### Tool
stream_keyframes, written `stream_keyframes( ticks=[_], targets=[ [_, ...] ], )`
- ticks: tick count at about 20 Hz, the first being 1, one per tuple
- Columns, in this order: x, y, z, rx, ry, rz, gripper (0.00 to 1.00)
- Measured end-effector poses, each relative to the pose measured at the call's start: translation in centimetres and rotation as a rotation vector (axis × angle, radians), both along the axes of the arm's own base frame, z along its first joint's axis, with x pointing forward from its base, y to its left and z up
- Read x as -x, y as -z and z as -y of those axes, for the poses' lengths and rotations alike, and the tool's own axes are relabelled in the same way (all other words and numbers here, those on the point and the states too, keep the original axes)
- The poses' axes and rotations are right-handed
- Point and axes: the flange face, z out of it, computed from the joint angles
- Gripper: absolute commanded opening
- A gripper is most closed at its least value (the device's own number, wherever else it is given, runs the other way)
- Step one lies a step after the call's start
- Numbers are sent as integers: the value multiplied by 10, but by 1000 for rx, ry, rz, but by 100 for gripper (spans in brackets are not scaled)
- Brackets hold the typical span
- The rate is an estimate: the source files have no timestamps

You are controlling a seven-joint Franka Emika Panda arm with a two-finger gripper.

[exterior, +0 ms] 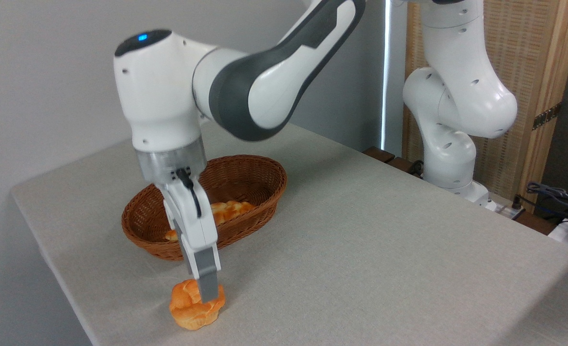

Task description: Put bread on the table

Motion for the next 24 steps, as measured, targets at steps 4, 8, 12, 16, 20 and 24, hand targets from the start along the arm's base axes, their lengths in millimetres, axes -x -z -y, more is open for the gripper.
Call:
stream_keyframes(
  ticks=[4, 8, 12, 16, 20, 24],
  targets=[
    [22, -70, -18, 82, -81, 58, 100],
    [55, -123, -16, 130, -217, 56, 100],
    [72, -136, 29, 132, -248, 5, 100],
    [74, -143, 31, 133, -305, -18, 100],
    [73, -147, 15, 123, -293, -55, 100],
    [73, -153, -3, 119, -281, -74, 100]
  ],
)
